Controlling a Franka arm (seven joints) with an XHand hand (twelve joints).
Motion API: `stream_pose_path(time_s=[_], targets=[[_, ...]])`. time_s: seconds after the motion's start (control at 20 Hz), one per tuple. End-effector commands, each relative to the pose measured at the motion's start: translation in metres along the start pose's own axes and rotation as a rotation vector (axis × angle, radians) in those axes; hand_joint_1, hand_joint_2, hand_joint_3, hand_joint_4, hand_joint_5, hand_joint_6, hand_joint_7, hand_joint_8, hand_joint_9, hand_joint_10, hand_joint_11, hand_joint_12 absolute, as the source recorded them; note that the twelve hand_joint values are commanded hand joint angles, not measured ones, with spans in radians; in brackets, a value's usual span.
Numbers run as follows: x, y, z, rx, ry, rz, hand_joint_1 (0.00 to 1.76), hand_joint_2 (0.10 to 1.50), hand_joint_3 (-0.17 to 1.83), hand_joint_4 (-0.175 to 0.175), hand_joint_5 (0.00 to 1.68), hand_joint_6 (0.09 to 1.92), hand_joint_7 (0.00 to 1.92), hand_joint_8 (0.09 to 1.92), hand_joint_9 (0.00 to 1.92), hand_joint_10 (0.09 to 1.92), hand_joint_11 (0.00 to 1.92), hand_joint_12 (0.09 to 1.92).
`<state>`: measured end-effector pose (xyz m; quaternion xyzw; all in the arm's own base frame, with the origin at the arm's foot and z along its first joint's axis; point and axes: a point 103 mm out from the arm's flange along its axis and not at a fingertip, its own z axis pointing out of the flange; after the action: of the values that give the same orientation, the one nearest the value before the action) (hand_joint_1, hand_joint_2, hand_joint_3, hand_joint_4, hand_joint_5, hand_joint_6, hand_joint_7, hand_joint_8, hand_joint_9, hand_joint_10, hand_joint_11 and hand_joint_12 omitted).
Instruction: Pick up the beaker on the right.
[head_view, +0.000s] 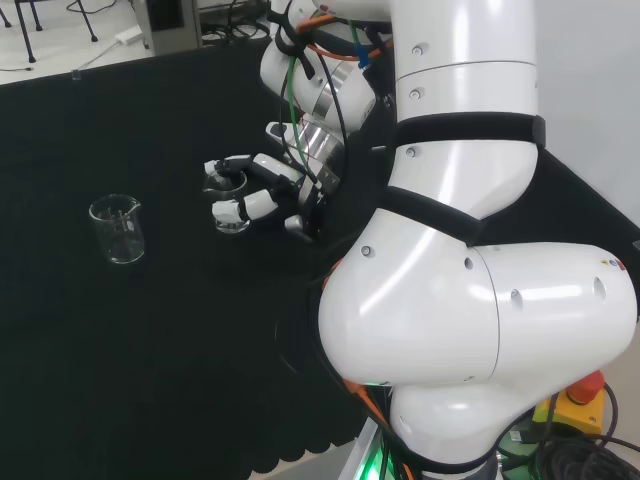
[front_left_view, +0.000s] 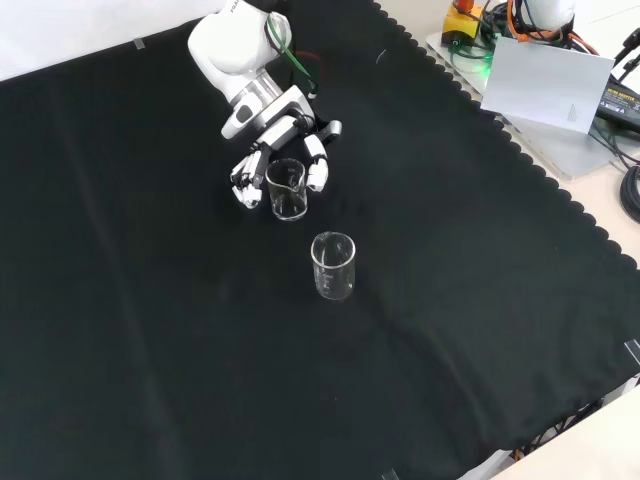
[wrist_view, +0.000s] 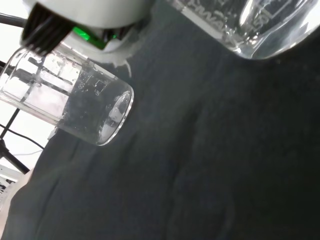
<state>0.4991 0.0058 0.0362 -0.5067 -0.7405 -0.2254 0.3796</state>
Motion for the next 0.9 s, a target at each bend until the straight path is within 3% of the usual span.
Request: stream_pose_path(time_s=[0.05,0.1,0.3,0.35,0.4,0.5,0.7,0.9], targets=[[0.004,0.006,0.012,-0.039,0.015,0.019,0.90,0.50,0.64,-0.011,0.56,0.09,0.40,0.53,0.43,0.59,0.00,1.22],[0.003,0.006,0.012,-0.048,0.024,0.025,0.90,0.52,0.63,-0.009,0.60,0.13,0.43,0.52,0.44,0.59,0.00,1.24],[0.004,0.008,0.010,-0.104,0.032,0.062,0.91,0.64,0.57,0.008,0.88,0.71,0.66,0.52,0.61,0.57,0.04,1.34],[0.006,0.008,0.010,-0.130,0.022,0.073,0.97,0.68,0.55,0.069,1.00,0.75,0.77,0.52,0.70,0.56,0.11,1.35],[0.008,0.009,0.010,-0.150,0.007,0.081,1.04,0.69,0.57,0.117,1.12,0.73,0.92,0.52,0.82,0.56,0.22,1.33],[0.013,0.010,0.011,-0.178,-0.040,0.090,1.11,0.64,0.66,0.162,1.26,0.65,1.23,0.47,1.07,0.53,0.49,1.25],[0.022,0.014,0.003,-0.242,-0.127,0.098,1.15,0.60,0.68,0.175,1.42,0.41,1.62,0.30,1.45,0.46,1.02,0.98],[0.034,0.014,-0.011,-0.278,-0.201,0.086,1.17,0.60,0.64,0.175,1.49,0.24,1.81,0.25,1.61,0.46,1.25,0.85]])
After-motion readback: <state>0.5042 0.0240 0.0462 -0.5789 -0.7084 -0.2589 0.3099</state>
